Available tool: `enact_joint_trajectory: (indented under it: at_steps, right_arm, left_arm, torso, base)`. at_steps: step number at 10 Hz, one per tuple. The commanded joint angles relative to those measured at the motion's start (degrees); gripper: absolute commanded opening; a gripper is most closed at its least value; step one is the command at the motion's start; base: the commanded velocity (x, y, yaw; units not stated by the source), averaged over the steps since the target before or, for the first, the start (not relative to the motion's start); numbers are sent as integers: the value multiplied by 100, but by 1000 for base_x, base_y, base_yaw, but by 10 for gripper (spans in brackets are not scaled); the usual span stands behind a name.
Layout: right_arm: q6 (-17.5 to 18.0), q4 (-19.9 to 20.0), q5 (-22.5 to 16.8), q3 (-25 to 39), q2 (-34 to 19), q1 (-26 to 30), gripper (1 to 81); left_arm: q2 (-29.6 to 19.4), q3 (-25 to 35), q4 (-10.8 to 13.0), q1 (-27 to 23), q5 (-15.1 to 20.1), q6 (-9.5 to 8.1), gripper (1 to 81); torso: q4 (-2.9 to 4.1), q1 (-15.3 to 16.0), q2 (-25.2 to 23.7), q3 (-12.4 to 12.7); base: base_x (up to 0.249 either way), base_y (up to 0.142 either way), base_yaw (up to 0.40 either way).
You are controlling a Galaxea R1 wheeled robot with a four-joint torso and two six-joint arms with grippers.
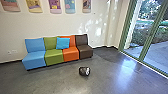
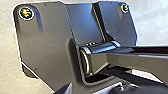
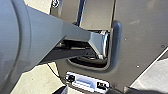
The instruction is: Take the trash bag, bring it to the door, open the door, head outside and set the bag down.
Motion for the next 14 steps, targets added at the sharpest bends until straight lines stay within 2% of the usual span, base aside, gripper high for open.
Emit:
enact_joint_trajectory:
  at_steps: [1,7,14]
  right_arm:
    - [-36,-75,-362,81,43,139,811]
    - [-36,-66,-362,64,43,139,811]
    - [-36,-67,-354,63,52,139,811]
  left_arm:
    - [-15,41,56,-196,360,37,811]
    - [-24,41,56,-188,360,37,811]
    - [-24,41,56,-196,360,37,811]
  torso:
    - [0,0,-3,0]
    - [0,0,-3,0]
    - [0,-1,-3,0]
  base:
    - [124,0,0]
    - [124,0,0]
    - [124,-65,0]
